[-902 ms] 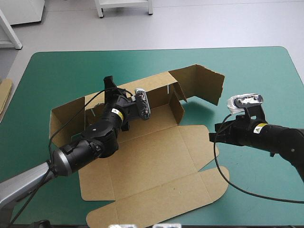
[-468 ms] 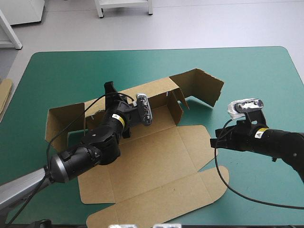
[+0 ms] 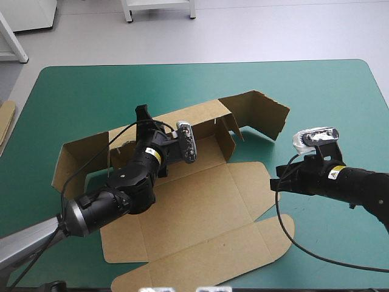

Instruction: Fold the box

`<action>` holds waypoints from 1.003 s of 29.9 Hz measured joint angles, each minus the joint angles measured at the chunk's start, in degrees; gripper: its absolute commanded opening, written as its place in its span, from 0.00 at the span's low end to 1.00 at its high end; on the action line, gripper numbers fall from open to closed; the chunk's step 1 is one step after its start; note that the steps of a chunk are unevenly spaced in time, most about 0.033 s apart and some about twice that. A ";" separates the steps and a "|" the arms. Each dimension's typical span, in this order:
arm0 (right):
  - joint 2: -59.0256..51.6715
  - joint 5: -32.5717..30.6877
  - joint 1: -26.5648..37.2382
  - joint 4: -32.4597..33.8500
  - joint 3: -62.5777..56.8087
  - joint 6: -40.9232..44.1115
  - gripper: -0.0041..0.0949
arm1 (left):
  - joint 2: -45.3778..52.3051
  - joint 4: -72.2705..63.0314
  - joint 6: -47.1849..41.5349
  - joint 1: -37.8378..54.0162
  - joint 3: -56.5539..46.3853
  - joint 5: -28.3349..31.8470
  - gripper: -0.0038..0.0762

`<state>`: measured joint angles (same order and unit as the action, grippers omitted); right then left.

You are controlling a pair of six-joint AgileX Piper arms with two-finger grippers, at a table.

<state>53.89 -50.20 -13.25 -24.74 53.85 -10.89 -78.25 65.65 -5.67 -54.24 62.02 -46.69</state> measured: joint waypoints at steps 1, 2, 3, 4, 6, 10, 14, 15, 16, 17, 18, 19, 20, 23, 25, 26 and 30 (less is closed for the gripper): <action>0.00 0.30 0.00 -0.14 0.00 0.00 0.02 | -0.06 0.58 -0.17 0.48 0.00 0.52 0.04; 0.00 0.73 0.00 -0.35 0.00 -0.07 0.02 | -0.06 0.94 -0.56 1.20 0.00 1.41 0.04; 0.00 1.01 0.00 -0.56 0.00 -0.15 0.02 | -0.11 1.06 -0.93 1.97 0.00 2.22 0.04; 0.00 1.37 0.00 -0.80 0.00 -0.29 0.02 | -0.13 1.24 -1.11 3.02 0.00 3.21 0.04; 0.12 1.69 0.00 -1.24 0.00 -0.52 0.02 | -0.18 1.58 -1.30 5.02 0.00 4.76 0.04; 0.35 2.53 0.00 -2.76 0.00 -1.41 0.02 | -0.25 1.89 -1.64 7.91 0.00 6.11 0.04; 1.04 3.31 0.00 -3.12 0.73 -1.72 0.02 | -0.26 1.94 -1.69 8.29 0.00 8.10 0.04; 1.38 3.38 0.00 -3.17 1.17 -1.79 0.02 | -0.32 1.87 -1.69 8.29 0.00 8.51 0.04; 2.11 3.38 0.00 -3.51 1.91 -2.13 0.02 | -0.56 1.81 -1.69 8.29 0.00 8.81 0.04; 2.92 3.42 0.00 -3.92 2.67 -2.73 0.02 | -0.75 1.81 -1.69 8.29 0.00 8.80 0.04; 3.82 3.42 0.00 -4.40 3.59 -3.38 0.02 | -1.08 1.61 -1.69 8.29 0.00 8.80 0.04; 4.66 3.42 0.00 -4.96 4.46 -3.89 0.02 | -1.44 1.32 -1.69 8.29 0.00 8.74 0.04; 5.80 3.42 0.00 -5.43 5.66 -4.45 0.02 | -1.72 0.83 -1.69 8.29 0.00 8.74 0.04; 9.53 3.62 0.00 -5.91 9.56 -5.46 0.02 | -2.26 0.66 -1.64 8.29 0.00 9.01 0.04; 12.51 3.62 0.00 -6.06 12.71 -5.95 0.02 | -2.38 0.55 -1.64 8.29 0.00 9.22 0.04; 14.01 3.56 0.00 -6.26 14.34 -6.45 0.02 | -2.38 0.52 -1.64 8.29 0.00 9.33 0.04; 19.78 3.37 0.00 -7.19 20.63 -7.31 0.02 | -2.38 0.79 -1.51 8.29 -1.06 9.95 0.04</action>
<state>73.67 -46.82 -13.25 -31.93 74.49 -18.20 -80.63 66.43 -7.18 -45.95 60.96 -36.74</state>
